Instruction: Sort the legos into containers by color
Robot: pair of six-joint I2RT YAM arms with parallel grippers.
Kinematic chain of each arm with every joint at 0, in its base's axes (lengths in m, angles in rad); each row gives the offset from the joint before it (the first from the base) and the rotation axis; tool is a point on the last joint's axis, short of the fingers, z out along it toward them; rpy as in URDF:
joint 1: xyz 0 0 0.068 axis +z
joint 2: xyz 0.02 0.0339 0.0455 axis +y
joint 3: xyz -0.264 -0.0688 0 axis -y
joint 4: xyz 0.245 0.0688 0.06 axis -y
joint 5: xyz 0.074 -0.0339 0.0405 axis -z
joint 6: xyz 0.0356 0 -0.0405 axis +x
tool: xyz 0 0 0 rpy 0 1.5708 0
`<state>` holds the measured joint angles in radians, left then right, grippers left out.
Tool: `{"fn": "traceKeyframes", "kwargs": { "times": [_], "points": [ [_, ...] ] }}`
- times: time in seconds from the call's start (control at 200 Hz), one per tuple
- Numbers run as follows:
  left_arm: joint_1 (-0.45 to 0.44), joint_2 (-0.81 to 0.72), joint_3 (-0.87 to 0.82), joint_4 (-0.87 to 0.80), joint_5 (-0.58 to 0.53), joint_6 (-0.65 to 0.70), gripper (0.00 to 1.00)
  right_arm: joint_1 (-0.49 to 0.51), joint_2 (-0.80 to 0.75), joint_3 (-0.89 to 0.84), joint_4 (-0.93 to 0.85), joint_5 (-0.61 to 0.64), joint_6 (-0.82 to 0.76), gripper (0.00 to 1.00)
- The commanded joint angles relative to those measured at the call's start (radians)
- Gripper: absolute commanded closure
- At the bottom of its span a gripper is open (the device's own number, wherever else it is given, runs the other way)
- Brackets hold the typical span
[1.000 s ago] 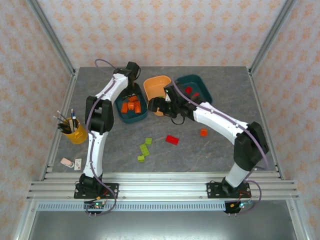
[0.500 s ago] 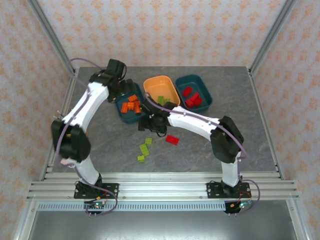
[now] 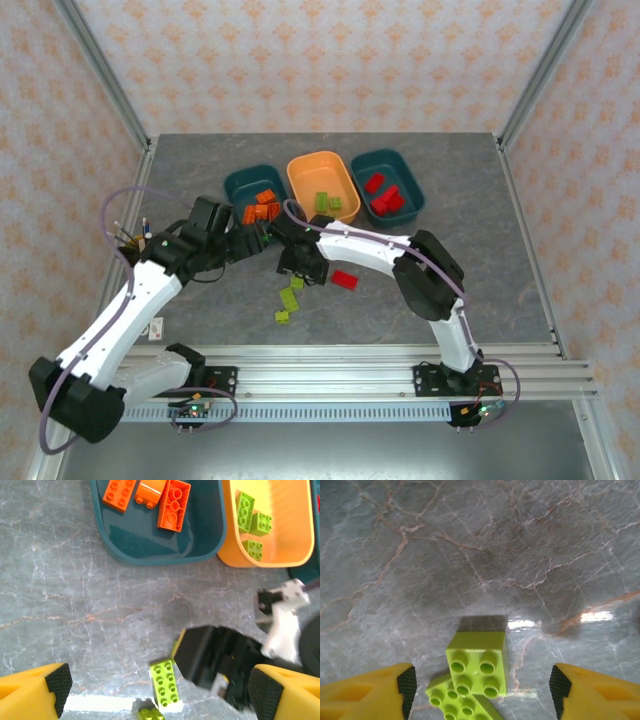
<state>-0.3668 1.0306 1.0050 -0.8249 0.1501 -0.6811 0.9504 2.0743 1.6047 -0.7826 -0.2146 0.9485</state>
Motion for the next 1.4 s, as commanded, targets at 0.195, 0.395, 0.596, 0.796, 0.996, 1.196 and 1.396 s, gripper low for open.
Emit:
{"fn": "traceKeyframes", "kwargs": {
  "times": [0.195, 0.395, 0.596, 0.796, 0.996, 1.196, 1.396],
  "points": [
    [-0.007, -0.218, -0.088, -0.097, 0.014, -0.033, 0.06, 0.008, 0.072, 0.059, -0.045, 0.035, 0.062, 0.35],
    [-0.007, -0.277, -0.127, -0.122, 0.028, -0.054, 0.06, 0.01, 0.097, 0.066, -0.036, 0.018, 0.077, 0.45],
    [-0.007, -0.282, -0.124, -0.119, 0.031, -0.046, 0.06, 0.013, 0.098, 0.067, -0.033, -0.001, 0.102, 0.52],
    [-0.008, -0.274, -0.136, -0.108, 0.037, -0.046, 0.06, 0.014, 0.107, 0.073, -0.044, -0.018, 0.099, 0.49],
    [-0.008, -0.265, -0.138, -0.091, 0.047, -0.045, 0.06, 0.013, 0.109, 0.074, -0.051, -0.015, 0.095, 0.7],
    [-0.008, -0.252, -0.137, -0.045, 0.101, -0.023, 0.06, 0.011, 0.073, 0.151, -0.137, 0.06, 0.026, 0.75],
    [-0.009, -0.204, -0.083, 0.009, 0.152, 0.002, 0.06, -0.042, -0.042, 0.192, -0.211, 0.158, -0.054, 0.76]
  ]
}}
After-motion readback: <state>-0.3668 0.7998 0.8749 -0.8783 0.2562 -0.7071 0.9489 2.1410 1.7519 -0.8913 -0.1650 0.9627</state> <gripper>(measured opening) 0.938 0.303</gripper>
